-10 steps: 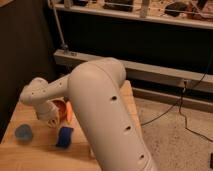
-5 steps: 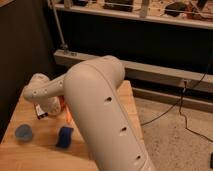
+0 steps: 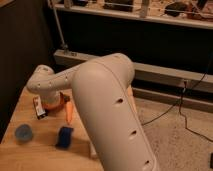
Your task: Push the ceramic bowl across the table
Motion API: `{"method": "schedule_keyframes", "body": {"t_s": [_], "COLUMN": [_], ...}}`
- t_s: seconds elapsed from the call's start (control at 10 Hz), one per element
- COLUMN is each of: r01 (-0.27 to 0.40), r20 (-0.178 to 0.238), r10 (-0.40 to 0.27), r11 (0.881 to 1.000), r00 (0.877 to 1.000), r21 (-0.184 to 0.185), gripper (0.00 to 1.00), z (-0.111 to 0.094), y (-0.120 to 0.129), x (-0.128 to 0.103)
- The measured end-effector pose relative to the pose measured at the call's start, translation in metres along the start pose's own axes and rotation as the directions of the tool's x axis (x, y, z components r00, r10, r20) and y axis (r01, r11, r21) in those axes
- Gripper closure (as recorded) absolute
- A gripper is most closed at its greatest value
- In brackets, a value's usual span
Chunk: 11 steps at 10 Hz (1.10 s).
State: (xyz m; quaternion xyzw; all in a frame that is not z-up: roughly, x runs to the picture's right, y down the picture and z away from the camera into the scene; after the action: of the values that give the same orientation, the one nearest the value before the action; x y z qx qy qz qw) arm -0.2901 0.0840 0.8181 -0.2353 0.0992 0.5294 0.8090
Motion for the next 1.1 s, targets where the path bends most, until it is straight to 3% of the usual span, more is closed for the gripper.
{"method": "schedule_keyframes", "body": {"t_s": [0.2, 0.4, 0.7, 1.1], "r01": [0.038, 0.073, 0.107, 0.127], "r20": [-0.095, -0.142, -0.171, -0.187], "r10": [-0.037, -0.070, -0.105, -0.129], "r11": [0.999, 0.997, 0.994, 0.992], "r00": [0.995, 0.987, 0.980, 0.974], "r21": [0.011, 0.015, 0.004, -0.026], "gripper": [1.00, 1.00, 1.00, 1.00], "z": [0.003, -0.004, -0.015, -0.001], "y": [0.000, 0.006, 0.015, 0.027], "x": [0.026, 0.039, 0.046, 0.048]}}
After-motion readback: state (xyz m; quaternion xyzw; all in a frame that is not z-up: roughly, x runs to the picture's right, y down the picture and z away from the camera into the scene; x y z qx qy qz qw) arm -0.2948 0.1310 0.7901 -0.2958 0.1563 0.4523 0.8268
